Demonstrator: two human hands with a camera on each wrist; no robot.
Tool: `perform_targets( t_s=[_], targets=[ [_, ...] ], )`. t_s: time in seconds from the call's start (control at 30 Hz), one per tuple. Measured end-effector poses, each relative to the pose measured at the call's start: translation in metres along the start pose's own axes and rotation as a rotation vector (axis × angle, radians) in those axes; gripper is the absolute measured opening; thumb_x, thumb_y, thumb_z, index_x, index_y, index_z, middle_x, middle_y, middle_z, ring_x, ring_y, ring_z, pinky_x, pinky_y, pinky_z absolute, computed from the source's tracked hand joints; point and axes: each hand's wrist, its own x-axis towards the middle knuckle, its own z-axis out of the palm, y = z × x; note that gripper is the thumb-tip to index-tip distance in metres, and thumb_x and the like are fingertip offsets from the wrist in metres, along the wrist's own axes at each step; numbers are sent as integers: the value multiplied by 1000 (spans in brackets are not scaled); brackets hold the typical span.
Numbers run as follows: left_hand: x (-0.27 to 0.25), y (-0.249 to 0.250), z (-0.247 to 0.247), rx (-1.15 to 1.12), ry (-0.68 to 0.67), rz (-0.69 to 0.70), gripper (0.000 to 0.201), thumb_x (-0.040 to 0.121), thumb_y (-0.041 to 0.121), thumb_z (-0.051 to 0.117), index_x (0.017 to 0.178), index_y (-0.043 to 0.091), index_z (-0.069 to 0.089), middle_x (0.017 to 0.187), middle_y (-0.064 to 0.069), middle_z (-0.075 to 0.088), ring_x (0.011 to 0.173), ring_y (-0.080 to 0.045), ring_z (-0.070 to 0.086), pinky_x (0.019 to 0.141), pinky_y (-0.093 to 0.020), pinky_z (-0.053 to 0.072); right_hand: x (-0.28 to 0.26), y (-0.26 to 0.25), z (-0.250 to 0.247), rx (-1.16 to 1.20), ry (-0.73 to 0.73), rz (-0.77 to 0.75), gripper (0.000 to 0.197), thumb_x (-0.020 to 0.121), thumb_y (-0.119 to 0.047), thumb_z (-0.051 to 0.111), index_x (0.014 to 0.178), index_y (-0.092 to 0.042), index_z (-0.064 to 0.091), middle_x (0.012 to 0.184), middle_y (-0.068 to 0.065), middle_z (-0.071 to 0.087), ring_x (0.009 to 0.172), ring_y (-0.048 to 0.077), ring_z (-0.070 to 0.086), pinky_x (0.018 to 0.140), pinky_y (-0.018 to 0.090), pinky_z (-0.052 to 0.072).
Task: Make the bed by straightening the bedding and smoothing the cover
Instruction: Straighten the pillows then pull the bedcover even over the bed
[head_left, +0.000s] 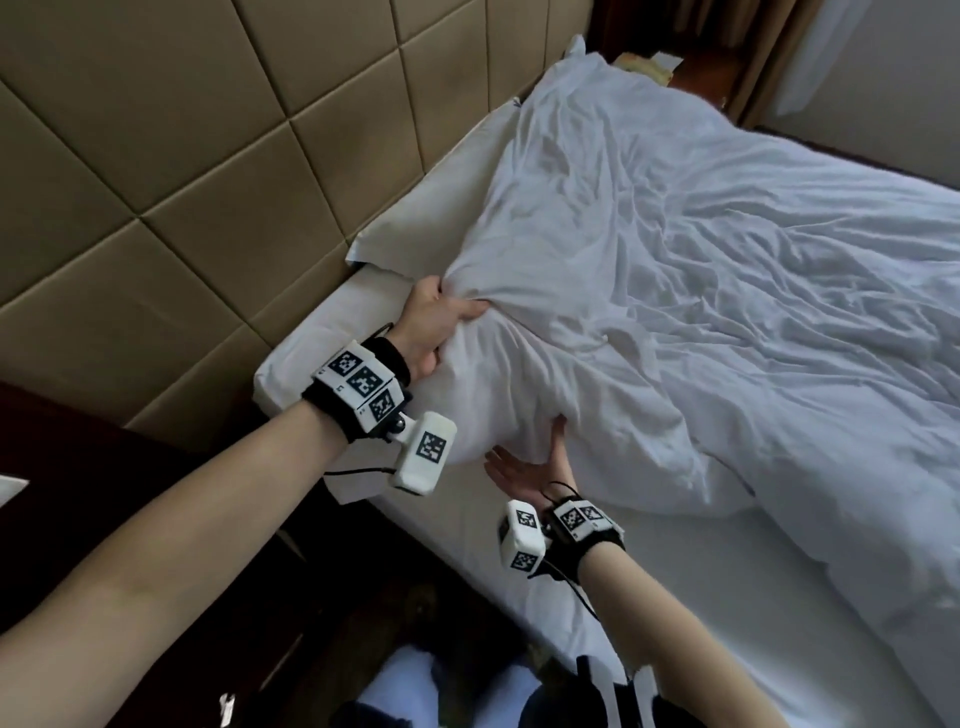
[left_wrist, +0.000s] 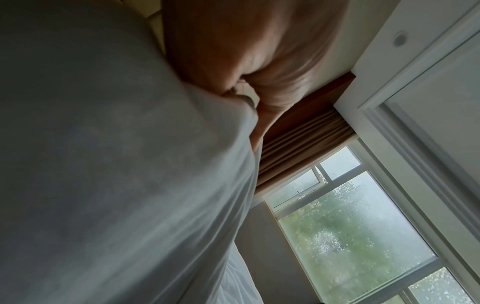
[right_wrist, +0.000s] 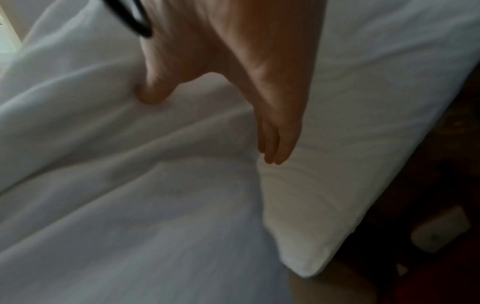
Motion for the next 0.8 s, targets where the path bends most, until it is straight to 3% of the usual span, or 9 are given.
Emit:
perform_targets(
  t_s=[0.1,0.2,0.27,0.33,0.4,0.5,0.6,0.7,0.8],
  targets=[
    [0,0,-22,12,7,22,45,78,-7,68,120,-6,53,114,-18,63,105,-30,62,95,-41,50,-7,2,27,150,-107,-70,143,8,-37,96,139,-8,43,140,9,49,131,24,46,109,37,39],
    [0,-4,-51,79,-5,49,54,72,-2,74,119,-1,49,120,-18,60,111,-29,60,98,-40,49,-23,6,48,116,-144,-238,85,41,-38,92,118,-11,65,118,13,67,111,31,62,100,47,46],
    [1,-11,-71,214,-33,101,56,71,1,77,118,3,46,116,-12,58,106,-23,58,96,-37,49,-30,4,54,80,-124,-298,51,72,-48,69,104,-8,72,110,12,70,104,30,64,103,47,43],
    [4,-21,-95,321,-71,146,55,76,1,73,122,2,43,113,-8,54,103,-19,55,91,-32,48,-28,4,60,-26,-9,-372,48,91,-44,48,103,-4,72,102,10,71,104,25,63,109,41,37],
    [8,-39,-120,349,-118,120,55,78,2,71,125,1,42,113,-8,54,103,-19,55,88,-29,48,-28,11,66,-103,42,-394,41,99,-30,36,106,-1,64,81,4,72,90,12,68,93,25,52],
    [13,-81,-156,400,-206,-9,56,81,3,68,129,3,41,119,-9,57,105,-21,55,91,-31,46,-40,32,82,-94,93,-441,30,99,-20,35,82,-5,55,49,2,65,50,12,66,43,18,53],
    [11,-126,-182,593,-384,-161,43,85,2,60,124,6,44,110,-9,63,97,-24,59,74,-27,44,-46,48,90,-161,167,-453,43,94,-35,46,79,1,64,62,15,70,52,26,69,42,34,55],
    [2,-160,-203,811,-626,-274,25,89,7,57,114,2,56,88,-5,57,75,-16,54,58,-23,38,-48,62,99,-151,146,-420,48,93,-39,48,72,0,66,59,12,69,48,23,67,45,32,56],
    [-16,-176,-206,812,-745,-366,21,97,19,48,81,12,59,75,0,58,57,-7,55,56,-21,40,-55,80,120,-67,38,-402,32,78,-28,61,92,1,66,80,18,73,71,30,72,69,39,58]
  ],
)
